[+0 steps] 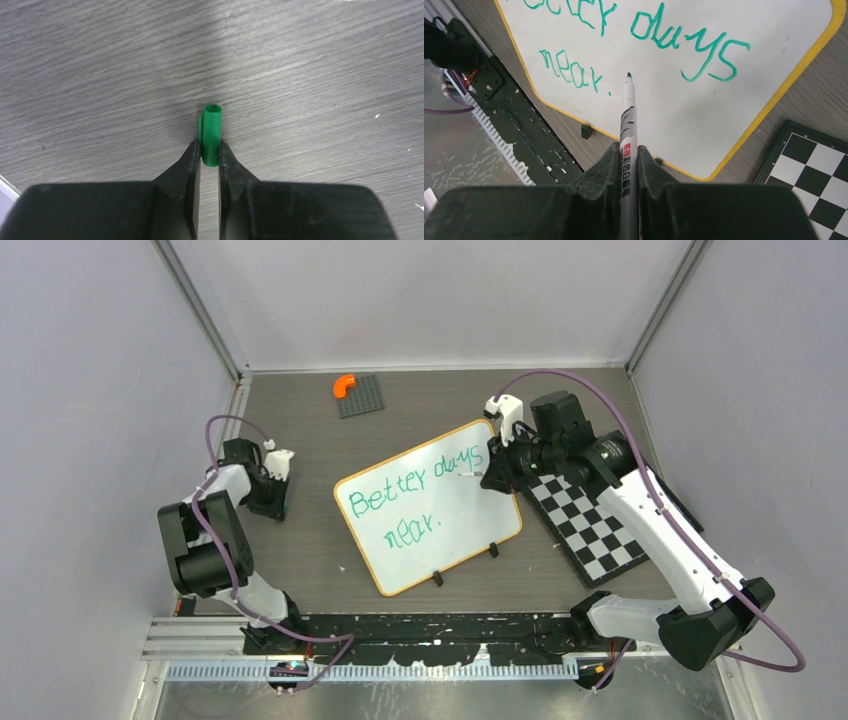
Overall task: Write a sentence on the whiteboard
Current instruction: Close the whiteboard marker at the center of the board.
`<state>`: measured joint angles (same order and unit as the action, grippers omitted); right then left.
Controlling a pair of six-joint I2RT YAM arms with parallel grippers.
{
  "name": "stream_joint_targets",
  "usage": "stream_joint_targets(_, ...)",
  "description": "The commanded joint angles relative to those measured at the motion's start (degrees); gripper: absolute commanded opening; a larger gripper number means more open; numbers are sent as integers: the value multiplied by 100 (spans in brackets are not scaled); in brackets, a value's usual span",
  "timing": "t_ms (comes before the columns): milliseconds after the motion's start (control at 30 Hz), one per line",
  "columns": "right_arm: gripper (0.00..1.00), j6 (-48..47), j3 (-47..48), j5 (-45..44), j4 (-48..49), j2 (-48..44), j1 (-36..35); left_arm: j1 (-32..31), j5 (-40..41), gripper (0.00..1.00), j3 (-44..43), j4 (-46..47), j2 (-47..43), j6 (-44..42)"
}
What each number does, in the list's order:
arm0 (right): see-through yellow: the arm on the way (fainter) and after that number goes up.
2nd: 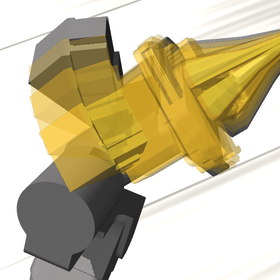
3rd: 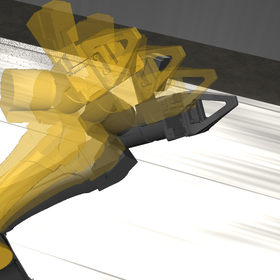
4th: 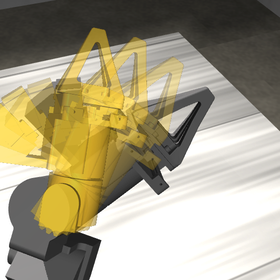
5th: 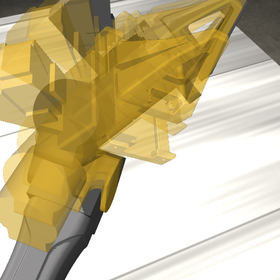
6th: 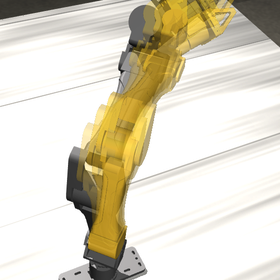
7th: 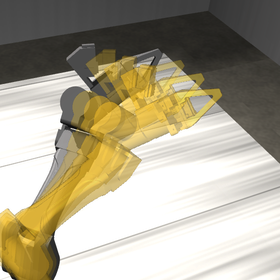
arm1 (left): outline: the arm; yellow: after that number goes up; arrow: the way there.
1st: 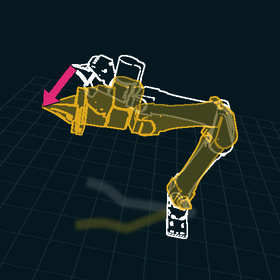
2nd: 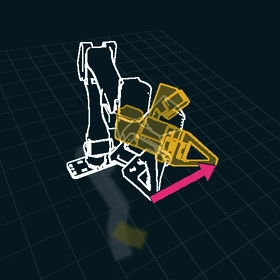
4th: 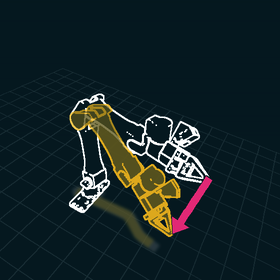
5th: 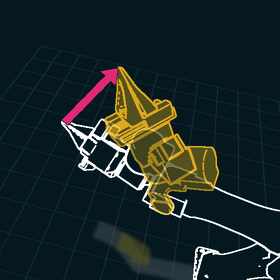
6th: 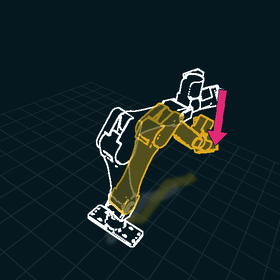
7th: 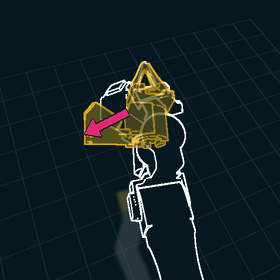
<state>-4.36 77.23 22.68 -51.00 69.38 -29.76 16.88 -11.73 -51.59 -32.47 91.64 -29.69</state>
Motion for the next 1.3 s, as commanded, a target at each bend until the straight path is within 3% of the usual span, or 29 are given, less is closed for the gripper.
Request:
stream_joint_targets(0,0,23,82,57,183,8,24,-3,-249,5,-127,-110,307,-27)
stream_joint_targets(67,0,50,120,97,173,29,25,-3,-598,0,-303,-470,169,-29)
stream_joint_targets(333,0,268,222,277,210,-26,81,-23,-1157,0,-1391,-1712,-1223,-97)
stream_joint_targets(533,0,426,311,474,260,-11,161,-464,-1280,0,-2896,-2730,-1793,-118)
stream_joint_targets(700,0,618,518,763,240,85,271,-1550,-1467,0,-4216,-3700,-1839,-344)
stream_joint_targets(833,0,853,717,1255,240,224,429,-2845,-1541,0,-4981,-4409,-1686,-418)
stream_joint_targets(1067,0,1480,866,2127,550,309,522,-4947,-1352,0,-5271,-4840,-1409,-258)
stream_joint_targets(1267,0,2226,379,2851,1361,172,515,-5220,-2213,0,-5489,-4614,-988,197)
